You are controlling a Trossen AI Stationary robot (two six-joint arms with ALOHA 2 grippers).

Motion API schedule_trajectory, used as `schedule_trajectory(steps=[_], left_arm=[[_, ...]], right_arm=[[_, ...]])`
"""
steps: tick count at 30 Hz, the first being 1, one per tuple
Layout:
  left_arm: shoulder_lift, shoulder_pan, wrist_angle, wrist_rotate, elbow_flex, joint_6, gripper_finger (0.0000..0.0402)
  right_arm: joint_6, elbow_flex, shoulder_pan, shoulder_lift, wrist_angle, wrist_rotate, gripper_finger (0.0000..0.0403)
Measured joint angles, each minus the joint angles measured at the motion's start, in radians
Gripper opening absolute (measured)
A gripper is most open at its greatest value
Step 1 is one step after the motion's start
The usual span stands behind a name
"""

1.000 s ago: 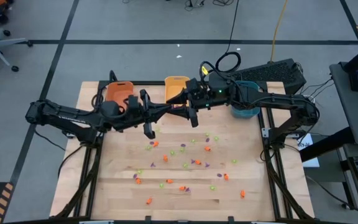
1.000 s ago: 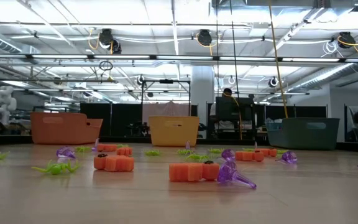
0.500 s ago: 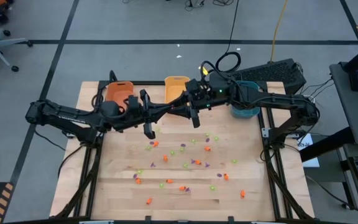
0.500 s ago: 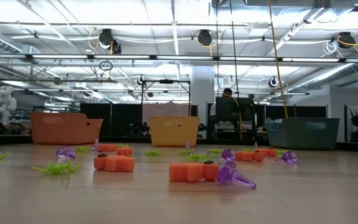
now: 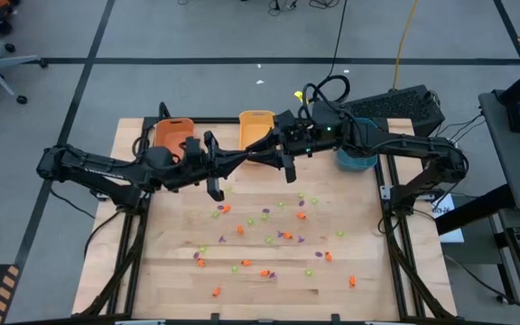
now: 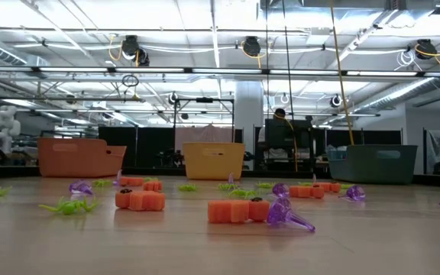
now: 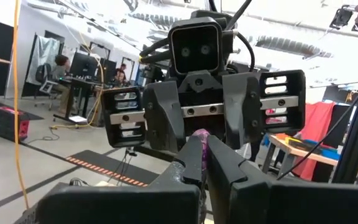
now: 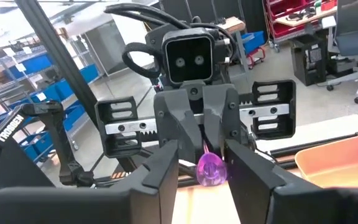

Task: Sort Halloween decoration
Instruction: Put the purple witch hat toy into the yellow bin

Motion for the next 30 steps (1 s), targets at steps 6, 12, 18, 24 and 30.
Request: schedule_trajectory(steps=[6, 12, 18, 24, 30], left_arm=[[0.0, 0.001, 0.002, 0.0, 0.0, 0.0, 0.0003], [0.0, 0.001, 0.004, 0.0, 0.0, 0.0, 0.0003], [-0.001, 0.001, 0.006, -0.001, 0.0, 0.001, 0.0003], [-0.001, 0.001, 0.005, -0.004, 0.0, 0.002, 0.0003], [-0.001, 0.004, 0.001, -0.052, 0.0, -0.066, 0.004]], right_arm=[[0.0, 0.0, -0.001, -0.002, -0.018, 0.001, 0.0092], [0.0, 0.0, -0.001, -0.002, -0.05, -0.001, 0.0067], [-0.003, 0.0, -0.001, -0.002, -0.05, -0.001, 0.0039], [-0.007, 0.0, -0.001, -0.003, -0.053, -0.001, 0.0028], [-0.007, 0.0, -0.002, -0.003, -0.056, 0.004, 0.0029]])
